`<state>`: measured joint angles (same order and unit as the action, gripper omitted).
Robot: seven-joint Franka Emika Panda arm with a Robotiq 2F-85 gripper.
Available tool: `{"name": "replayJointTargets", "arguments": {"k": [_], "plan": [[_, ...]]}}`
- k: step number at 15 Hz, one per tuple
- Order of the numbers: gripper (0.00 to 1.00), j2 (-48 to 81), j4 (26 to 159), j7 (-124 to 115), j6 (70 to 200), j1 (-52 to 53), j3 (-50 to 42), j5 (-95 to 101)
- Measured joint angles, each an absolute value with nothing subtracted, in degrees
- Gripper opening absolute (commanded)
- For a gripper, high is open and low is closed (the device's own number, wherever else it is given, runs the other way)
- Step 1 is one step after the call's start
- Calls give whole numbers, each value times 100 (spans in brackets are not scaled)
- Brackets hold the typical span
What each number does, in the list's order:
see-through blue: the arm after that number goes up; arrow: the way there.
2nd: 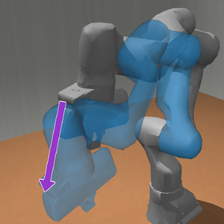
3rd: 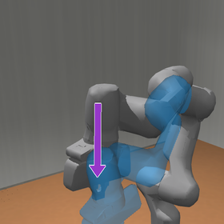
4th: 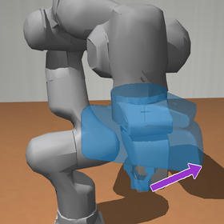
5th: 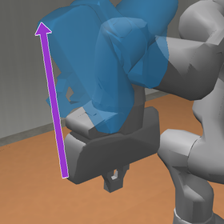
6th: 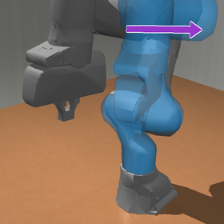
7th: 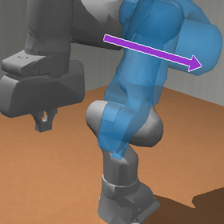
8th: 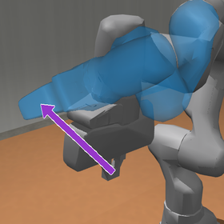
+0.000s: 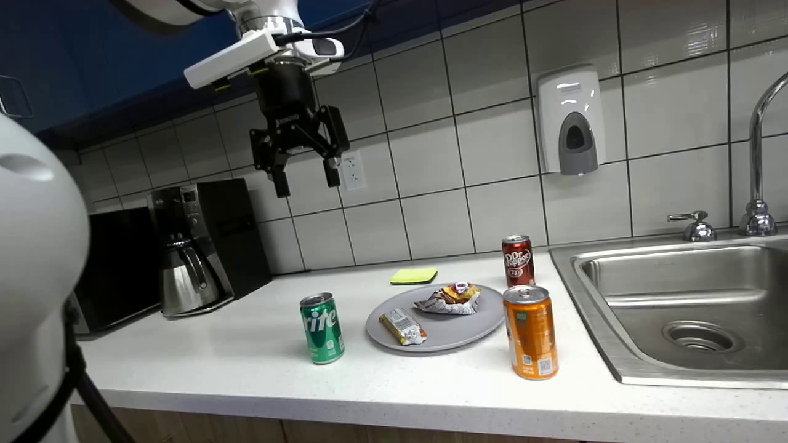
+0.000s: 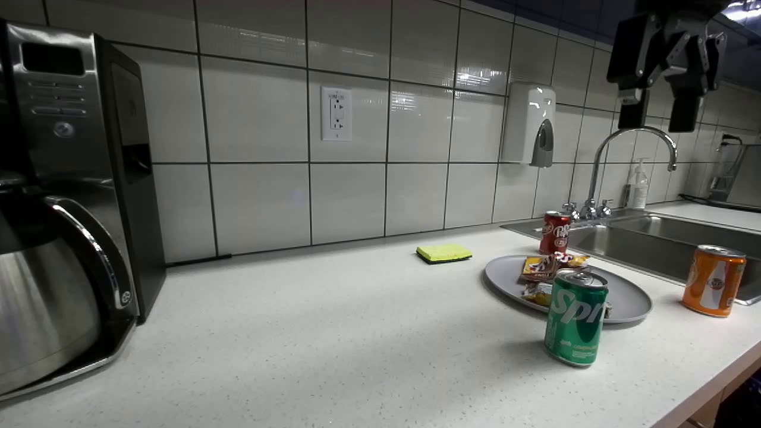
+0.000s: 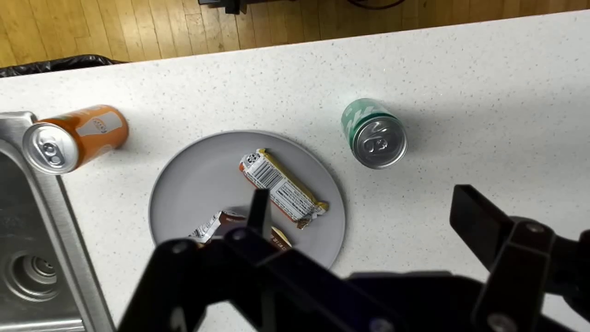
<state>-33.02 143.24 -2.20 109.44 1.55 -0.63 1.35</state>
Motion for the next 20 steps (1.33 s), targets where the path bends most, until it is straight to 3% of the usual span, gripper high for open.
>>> {"name": "replayJointTargets", "arguments": {"k": [20], "plan": [[100,-2929,14907,-900,12783,-190,140,261]]}}
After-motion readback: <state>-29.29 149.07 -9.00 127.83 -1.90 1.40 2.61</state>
